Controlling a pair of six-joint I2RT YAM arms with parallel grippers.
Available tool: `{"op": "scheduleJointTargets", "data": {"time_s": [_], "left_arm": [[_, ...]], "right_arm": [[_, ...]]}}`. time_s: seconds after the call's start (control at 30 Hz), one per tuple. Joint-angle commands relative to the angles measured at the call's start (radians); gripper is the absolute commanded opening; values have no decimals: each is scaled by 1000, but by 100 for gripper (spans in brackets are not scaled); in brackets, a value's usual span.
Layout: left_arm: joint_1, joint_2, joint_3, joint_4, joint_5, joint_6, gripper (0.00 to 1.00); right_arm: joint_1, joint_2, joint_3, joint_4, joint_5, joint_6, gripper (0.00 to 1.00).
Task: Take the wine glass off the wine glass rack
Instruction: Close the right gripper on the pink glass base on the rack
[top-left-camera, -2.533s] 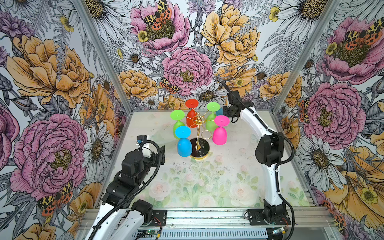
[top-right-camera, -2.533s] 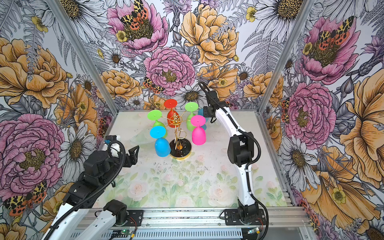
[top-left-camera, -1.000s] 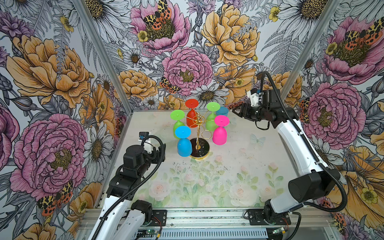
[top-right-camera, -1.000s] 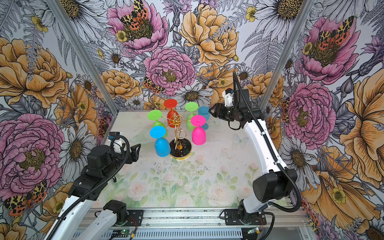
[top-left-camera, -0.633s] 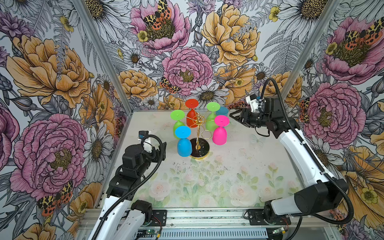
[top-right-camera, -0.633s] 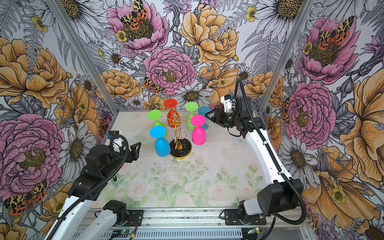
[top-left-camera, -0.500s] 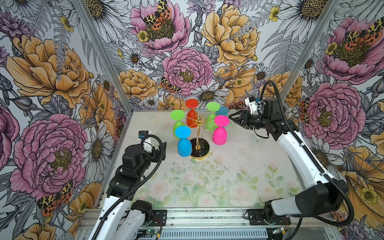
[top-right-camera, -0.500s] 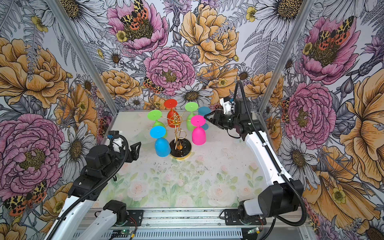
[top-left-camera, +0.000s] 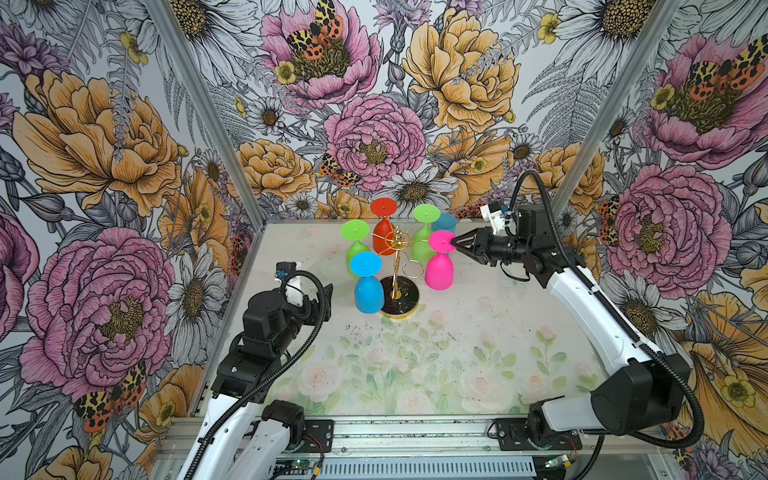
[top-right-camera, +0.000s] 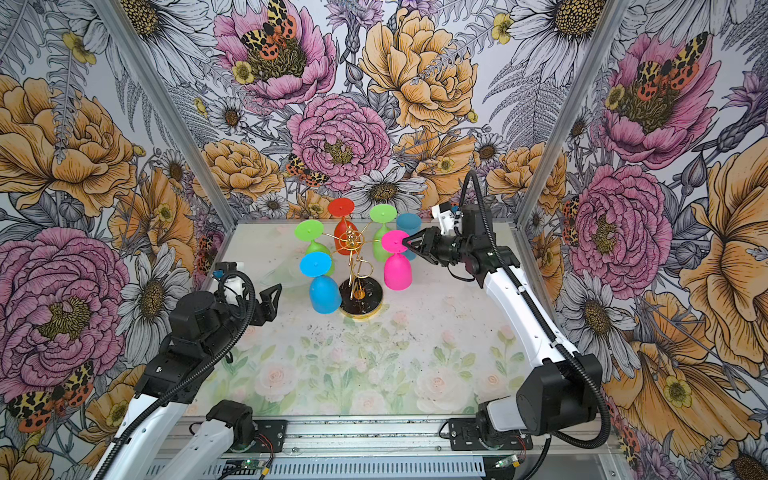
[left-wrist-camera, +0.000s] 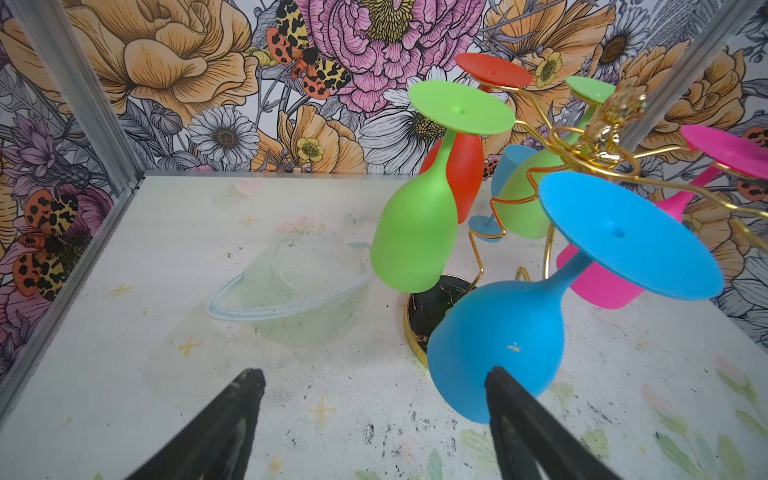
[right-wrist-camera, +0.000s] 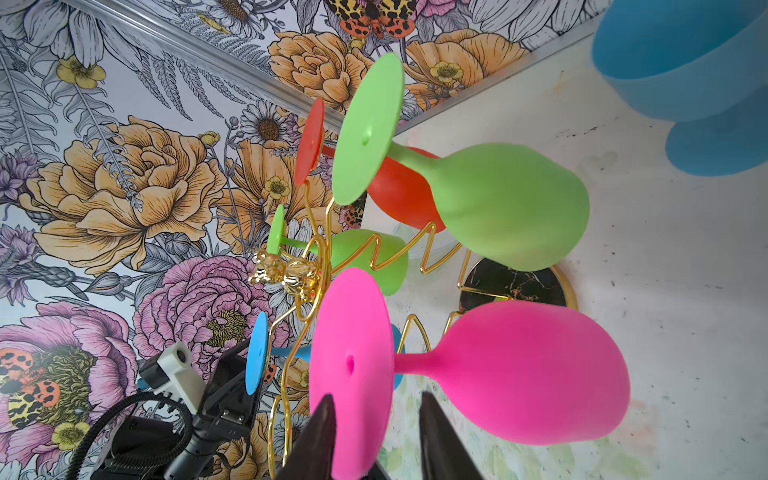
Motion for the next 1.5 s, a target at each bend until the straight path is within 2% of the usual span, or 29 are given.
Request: {"op": "scheduleJointTargets", "data": {"time_s": [0.0,0.43,0.6,0.9,1.47], "left_arm": [[11,-12,-16,19,18,17,86],[10,-13,-17,20,17,22,86],[11,-13,-16,19,17,25,86],[12,-16,-16,20,18,26,86],[12,-28,-18,17,21,28,86]], "right_arm": [[7,-23,-12,70,-29,31,29],[7,-20,-19,111,-55,70,11],[7,-23,-20,128,-71,89,9],[12,-31,-25,172,-94,132,0],[56,-12,-19,247,-96,182,0]]}}
